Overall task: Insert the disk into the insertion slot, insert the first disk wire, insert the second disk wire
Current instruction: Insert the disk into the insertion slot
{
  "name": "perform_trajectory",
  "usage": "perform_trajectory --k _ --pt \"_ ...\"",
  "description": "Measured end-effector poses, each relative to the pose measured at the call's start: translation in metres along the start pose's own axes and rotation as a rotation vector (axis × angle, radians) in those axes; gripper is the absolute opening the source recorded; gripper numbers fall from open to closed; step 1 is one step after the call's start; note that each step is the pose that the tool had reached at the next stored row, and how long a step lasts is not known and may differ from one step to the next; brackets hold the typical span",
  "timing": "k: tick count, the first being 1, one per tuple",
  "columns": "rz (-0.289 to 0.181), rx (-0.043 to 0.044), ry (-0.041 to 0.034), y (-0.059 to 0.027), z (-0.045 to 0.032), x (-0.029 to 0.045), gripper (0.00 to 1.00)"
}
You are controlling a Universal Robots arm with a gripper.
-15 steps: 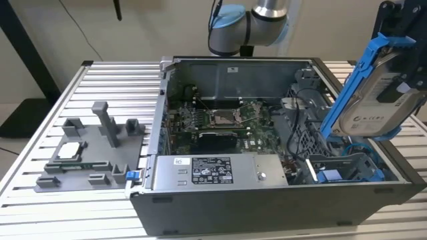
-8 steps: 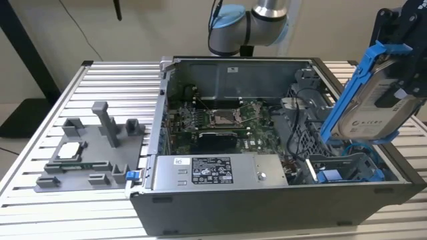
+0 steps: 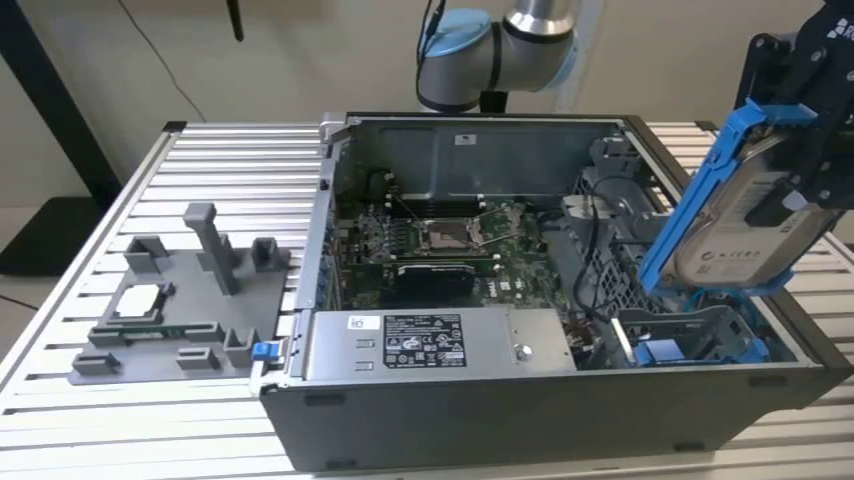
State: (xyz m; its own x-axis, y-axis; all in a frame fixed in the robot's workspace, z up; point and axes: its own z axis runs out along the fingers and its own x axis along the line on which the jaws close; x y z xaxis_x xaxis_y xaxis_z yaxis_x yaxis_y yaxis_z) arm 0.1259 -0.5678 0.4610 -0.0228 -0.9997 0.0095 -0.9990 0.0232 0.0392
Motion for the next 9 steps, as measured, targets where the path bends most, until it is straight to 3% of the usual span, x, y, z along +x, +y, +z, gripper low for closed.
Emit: perform_trajectory --k 9 --pt "0.000 0.0000 0.0000 -0.0037 0.0107 -0.0002 0.00"
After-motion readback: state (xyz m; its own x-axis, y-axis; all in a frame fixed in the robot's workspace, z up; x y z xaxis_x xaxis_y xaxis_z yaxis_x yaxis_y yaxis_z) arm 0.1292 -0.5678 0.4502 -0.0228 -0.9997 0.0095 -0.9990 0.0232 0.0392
